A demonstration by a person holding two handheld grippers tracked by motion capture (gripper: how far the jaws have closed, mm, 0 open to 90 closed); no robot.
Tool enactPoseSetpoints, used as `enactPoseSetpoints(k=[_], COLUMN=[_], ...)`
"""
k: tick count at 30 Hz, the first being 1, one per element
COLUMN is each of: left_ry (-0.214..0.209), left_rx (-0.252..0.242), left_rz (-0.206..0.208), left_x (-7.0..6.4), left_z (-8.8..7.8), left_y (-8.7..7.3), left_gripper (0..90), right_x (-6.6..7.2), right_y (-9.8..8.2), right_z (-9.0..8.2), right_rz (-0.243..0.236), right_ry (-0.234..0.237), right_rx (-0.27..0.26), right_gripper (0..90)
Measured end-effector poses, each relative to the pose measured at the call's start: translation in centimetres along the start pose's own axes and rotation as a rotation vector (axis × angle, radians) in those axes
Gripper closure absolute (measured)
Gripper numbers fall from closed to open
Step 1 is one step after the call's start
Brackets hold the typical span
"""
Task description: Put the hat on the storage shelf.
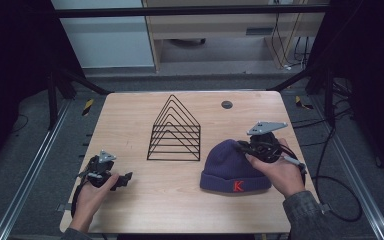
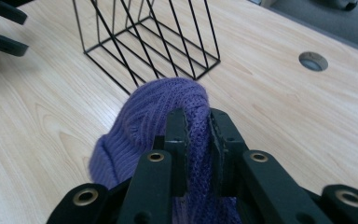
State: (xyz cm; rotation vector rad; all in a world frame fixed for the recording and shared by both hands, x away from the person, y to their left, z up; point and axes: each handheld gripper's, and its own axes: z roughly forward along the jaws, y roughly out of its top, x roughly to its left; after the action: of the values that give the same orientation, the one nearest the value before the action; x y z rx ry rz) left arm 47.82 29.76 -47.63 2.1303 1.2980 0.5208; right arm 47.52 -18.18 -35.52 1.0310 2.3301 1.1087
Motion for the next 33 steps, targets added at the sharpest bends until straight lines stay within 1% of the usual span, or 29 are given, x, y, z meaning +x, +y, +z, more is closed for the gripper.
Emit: enactPoseSetpoints(k=[2,12,17,22,24,26,27,28,32,33], left_ry=[-0.003,-0.002,-0.003,-0.003,-0.007,-0.012,-0.021,-0.021,-0.03,-0.031], left_rx=[0.003,0.0,0.003,0.0,-0.001,-0.002,-0.007,-0.007,-0.024,-0.036], left_rz=[0.0,-0.003,-0.003,-0.004,0.0,0.001,0.002,0.002,0.012,0.019], left_x=[0.0,0.0,0.0,0.0,0.0,0.0,-0.2,-0.2,-0.3,-0.4], left_z=[0.0,0.0,0.0,-0.1,-0.1,-0.1,-0.1,-0.1,-0.3,-0.4], left_y=[0.0,0.0,0.0,0.0,0.0,0.0,0.1,0.1,0.3,0.4], left_gripper=[5.5,5.5,5.5,5.5,5.5,5.5,5.5,5.5,5.5,5.5], right_x=[0.0,-0.2,-0.5,-1.0,-1.3,-1.4,-1.6,-1.6,-2.0,-2.2], right_y=[0.4,1.7,2.2,3.2,3.6,3.8,4.3,4.3,5.2,5.7], right_z=[-0.3,-0.9,-1.4,-2.5,-3.1,-3.2,-3.7,-3.7,-4.5,-4.7], right_rz=[-0.007,-0.021,-0.016,-0.011,-0.009,-0.011,-0.01,-0.01,-0.008,-0.009], right_ry=[0.0,0.003,0.0,-0.016,-0.023,-0.027,-0.035,-0.035,-0.046,-0.053], right_rx=[-0.012,-0.01,-0.018,-0.035,-0.047,-0.052,-0.064,-0.064,-0.085,-0.091], right_gripper=[79.3,79.3,79.3,79.3,79.3,79.3,79.3,79.3,79.3,79.3])
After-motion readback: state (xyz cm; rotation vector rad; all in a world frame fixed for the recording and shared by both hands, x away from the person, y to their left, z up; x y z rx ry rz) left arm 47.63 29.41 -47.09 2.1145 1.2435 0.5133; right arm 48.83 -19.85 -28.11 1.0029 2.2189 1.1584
